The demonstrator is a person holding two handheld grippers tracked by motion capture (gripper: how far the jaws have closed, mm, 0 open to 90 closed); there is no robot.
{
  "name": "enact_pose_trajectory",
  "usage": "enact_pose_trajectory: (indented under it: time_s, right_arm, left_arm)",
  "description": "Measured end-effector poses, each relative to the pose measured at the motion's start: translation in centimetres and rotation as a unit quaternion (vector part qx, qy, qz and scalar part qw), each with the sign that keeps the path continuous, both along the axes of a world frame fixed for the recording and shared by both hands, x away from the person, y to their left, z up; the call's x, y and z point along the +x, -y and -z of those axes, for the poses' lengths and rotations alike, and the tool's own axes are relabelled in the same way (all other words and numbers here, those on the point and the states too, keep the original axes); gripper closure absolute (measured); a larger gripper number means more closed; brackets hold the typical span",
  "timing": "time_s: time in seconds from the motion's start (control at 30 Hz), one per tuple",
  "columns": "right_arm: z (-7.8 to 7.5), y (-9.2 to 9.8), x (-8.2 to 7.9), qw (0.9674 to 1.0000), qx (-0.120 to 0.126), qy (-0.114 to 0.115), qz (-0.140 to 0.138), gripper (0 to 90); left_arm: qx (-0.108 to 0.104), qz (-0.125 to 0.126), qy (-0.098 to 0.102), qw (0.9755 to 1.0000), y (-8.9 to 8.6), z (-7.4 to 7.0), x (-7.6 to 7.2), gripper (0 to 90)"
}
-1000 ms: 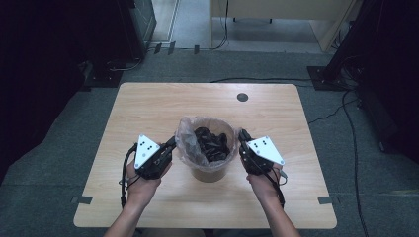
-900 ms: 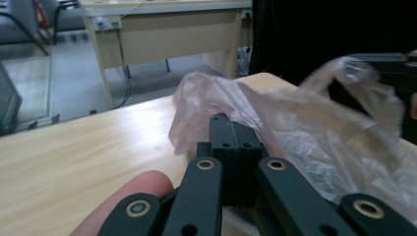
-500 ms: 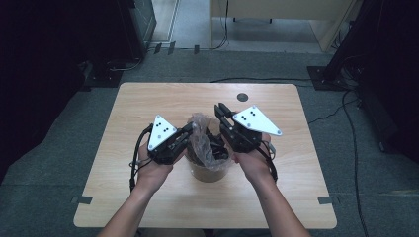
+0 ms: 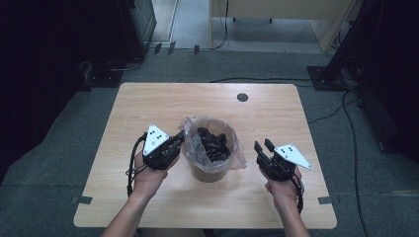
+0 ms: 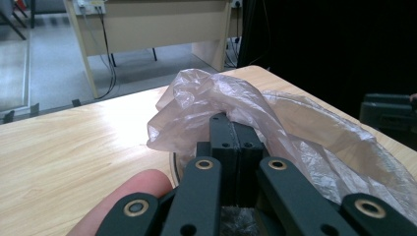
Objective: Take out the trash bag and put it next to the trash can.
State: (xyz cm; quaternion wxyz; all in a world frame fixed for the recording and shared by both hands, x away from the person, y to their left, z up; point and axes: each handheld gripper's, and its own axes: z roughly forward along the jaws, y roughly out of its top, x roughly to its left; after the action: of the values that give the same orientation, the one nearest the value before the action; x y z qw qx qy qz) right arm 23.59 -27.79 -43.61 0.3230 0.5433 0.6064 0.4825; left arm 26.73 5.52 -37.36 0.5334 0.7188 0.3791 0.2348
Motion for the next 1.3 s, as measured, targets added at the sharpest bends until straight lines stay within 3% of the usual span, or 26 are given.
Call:
enact_pose_trajectory:
  time_s: [0.07, 0.1, 0.2, 0.4, 0.47, 0.57, 0.7, 0.87, 0.97, 1.03, 1.17, 1.2, 1.3]
  right_arm:
    - [0.8, 0.5, -0.1, 0.9999, 0.003, -0.012, 0.01, 57.5]
    - [1.9, 0.6, 0.1, 0.9992, 0.013, -0.036, 0.008, 55.2]
    - [2.9, 0.0, 0.1, 0.9984, 0.019, -0.053, -0.004, 51.8]
    - [6.3, -3.1, -0.3, 0.9936, -0.026, -0.109, -0.017, 41.5]
    - [6.8, -3.7, -0.1, 0.9926, -0.033, -0.116, -0.019, 39.0]
    - [6.6, -4.5, 0.1, 0.9941, -0.036, -0.1, -0.02, 33.8]
    - [5.7, -5.3, 0.3, 0.9965, -0.056, -0.062, 0.002, 26.4]
    - [4.4, -5.5, 0.4, 0.9977, -0.065, -0.018, 0.004, 28.5]
    - [3.8, -5.4, 0.2, 0.9973, -0.071, 0.015, -0.009, 40.8]
    - [3.4, -5.5, 0.1, 0.9964, -0.074, 0.033, -0.026, 54.1]
    - [3.3, -5.6, -0.2, 0.9945, -0.081, 0.055, -0.04, 72.7]
    - [3.3, -5.6, -0.3, 0.9941, -0.081, 0.061, -0.037, 83.9]
    - [3.4, -5.5, -0.2, 0.995, -0.075, 0.058, -0.033, 90.0]
  left_arm:
    - [-0.002, -0.002, -0.003, 1.0, -0.1, 0.2, 0.1, 90.0]
    - [-0.003, -0.004, -0.005, 1.0, -0.1, 0.3, 0.1, 90.0]
    - [-0.002, -0.001, -0.009, 1.0, 0.1, 0.6, 0.0, 90.0]
    - [-0.002, 0.002, -0.009, 1.0, 0.3, 0.7, -0.1, 90.0]
    - [0.0, 0.003, -0.01, 0.9999, 0.4, 0.8, -0.1, 90.0]
    - [-0.002, 0.005, -0.013, 0.9999, 0.5, 0.9, -0.1, 90.0]
    - [0.0, 0.007, -0.014, 0.9999, 0.6, 1.0, 0.0, 90.0]
    - [-0.002, 0.007, -0.019, 0.9998, 0.6, 1.1, 0.1, 90.0]
    - [-0.004, 0.008, -0.02, 0.9998, 0.7, 1.1, 0.1, 90.0]
    - [-0.006, 0.008, -0.02, 0.9997, 0.7, 1.1, 0.1, 90.0]
    - [-0.006, 0.01, -0.02, 0.9997, 0.8, 1.1, 0.1, 90.0]
    - [-0.005, 0.01, -0.02, 0.9997, 0.8, 1.1, 0.1, 90.0]
    - [-0.006, 0.01, -0.02, 0.9997, 0.7, 1.1, 0.1, 90.0]
